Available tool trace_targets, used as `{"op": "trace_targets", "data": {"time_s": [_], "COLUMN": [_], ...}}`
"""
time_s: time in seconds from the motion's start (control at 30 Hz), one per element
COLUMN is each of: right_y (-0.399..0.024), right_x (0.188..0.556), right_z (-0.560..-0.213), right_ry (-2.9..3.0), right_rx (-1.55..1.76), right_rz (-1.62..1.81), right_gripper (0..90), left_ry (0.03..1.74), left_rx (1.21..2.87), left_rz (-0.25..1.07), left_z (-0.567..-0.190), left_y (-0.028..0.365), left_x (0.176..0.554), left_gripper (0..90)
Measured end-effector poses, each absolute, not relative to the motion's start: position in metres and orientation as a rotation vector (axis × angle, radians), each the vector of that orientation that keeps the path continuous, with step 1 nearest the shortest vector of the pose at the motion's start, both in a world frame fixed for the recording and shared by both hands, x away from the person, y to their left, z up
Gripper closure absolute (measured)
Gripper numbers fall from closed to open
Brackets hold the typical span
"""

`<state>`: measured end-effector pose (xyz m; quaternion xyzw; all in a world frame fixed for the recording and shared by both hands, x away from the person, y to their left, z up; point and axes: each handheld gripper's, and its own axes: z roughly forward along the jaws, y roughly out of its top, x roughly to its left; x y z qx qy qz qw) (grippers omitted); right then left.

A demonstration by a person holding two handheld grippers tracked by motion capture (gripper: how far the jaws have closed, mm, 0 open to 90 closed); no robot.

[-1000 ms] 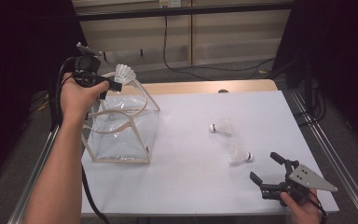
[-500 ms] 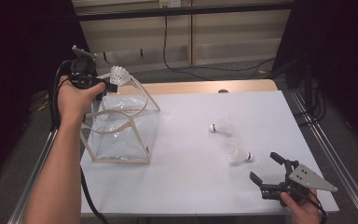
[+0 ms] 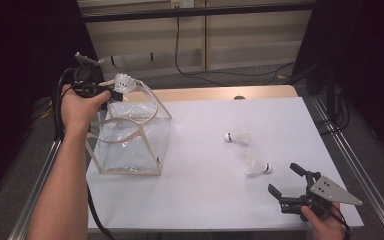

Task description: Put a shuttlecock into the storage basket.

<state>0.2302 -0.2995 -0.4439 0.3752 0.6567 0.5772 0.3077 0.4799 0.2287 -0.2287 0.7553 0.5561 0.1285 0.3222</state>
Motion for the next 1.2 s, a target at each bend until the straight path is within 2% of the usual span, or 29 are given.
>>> {"op": "trace_targets", "data": {"time_s": [1.2], "right_y": [-0.300], "right_x": [0.230], "right_z": [-0.444], "right_ry": [1.738], "right_rx": [0.992], "right_rz": [1.525], "right_gripper": [1.0], "left_ry": [1.510], "left_rx": [1.986], "left_rz": [0.335], "left_z": [-0.247], "left_y": [0.234], "left_x": [0.484], "left_gripper": [65.6]}}
